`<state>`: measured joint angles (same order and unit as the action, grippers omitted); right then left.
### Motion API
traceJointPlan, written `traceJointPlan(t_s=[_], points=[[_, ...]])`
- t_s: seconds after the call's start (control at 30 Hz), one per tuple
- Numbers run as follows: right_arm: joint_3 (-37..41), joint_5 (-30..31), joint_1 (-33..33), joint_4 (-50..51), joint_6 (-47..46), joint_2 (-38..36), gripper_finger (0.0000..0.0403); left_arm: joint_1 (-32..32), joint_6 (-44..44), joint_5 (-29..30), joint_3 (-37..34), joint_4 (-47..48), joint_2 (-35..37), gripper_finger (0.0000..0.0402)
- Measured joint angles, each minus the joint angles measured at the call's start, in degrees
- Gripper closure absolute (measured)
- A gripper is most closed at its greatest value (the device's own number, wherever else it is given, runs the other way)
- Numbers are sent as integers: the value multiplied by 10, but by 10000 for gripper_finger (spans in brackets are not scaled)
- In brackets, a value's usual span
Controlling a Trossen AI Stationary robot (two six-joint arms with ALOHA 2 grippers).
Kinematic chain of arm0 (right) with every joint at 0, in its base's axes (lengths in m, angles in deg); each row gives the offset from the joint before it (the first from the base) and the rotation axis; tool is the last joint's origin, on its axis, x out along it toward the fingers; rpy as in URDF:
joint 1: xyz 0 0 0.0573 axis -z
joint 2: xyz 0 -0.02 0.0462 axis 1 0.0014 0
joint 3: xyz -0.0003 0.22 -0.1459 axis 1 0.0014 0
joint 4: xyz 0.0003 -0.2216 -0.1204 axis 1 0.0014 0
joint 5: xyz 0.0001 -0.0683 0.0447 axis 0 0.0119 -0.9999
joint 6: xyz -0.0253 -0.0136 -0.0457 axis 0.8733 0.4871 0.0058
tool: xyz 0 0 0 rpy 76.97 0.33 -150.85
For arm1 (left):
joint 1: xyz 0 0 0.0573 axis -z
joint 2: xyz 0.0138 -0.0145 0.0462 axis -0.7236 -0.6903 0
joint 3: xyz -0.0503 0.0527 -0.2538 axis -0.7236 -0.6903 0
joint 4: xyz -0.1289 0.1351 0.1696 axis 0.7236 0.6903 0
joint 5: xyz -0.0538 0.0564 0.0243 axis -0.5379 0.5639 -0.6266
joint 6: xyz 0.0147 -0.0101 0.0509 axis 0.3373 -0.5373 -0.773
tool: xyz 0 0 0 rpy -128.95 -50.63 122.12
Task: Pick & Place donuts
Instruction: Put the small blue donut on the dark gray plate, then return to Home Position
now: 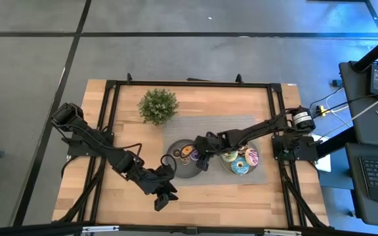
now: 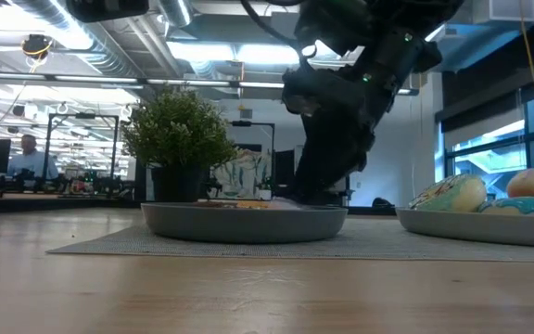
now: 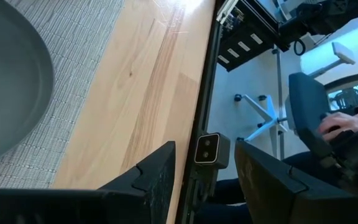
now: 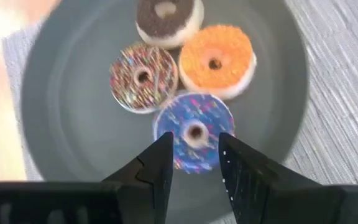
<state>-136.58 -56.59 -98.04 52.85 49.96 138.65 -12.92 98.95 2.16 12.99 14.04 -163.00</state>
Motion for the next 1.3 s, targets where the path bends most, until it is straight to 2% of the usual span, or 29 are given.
traceJointPlan(t_s=[0.23, 0.4, 0.5, 0.63, 0.7, 0.8, 0.9, 1.0, 1.1, 1.2, 1.3], points=[[0, -43, 1, -4, -6, -5, 272, 0, 5, -1, 0, 0, 0, 240], [0, -46, 0, -4, -6, -32, 272, 0, 5, -1, 0, 0, 0, 240], [0, -45, -2, 5, -4, -75, 272, -1, -27, 13, 0, 6, 1, 240], [0, -42, -24, 33, 44, -166, 272, -6, -90, 28, 0, 76, 43, 240], [0, -20, -45, 58, 68, -216, 271, -4, -77, 47, 0, 100, 69, 240], [2, 55, -89, 119, 90, -285, 271, 16, -97, 145, 0, 104, 104, 240], [7, 117, -137, 205, 114, -350, 271, 32, -140, 200, 0, 104, 145, 240], [7, 119, -173, 264, 71, -407, 271, 35, -177, 213, -32, 66, 182, 240], [10, 113, -195, 273, 27, -448, 271, 15, -229, 174, -92, -43, 200, 240], [40, 126, -204, 244, 6, -482, 271, -16, -254, 132, -161, -135, 220, 240], [112, 138, -205, 166, 6, -520, 272, -38, -270, 133, -231, -194, 276, 240]])
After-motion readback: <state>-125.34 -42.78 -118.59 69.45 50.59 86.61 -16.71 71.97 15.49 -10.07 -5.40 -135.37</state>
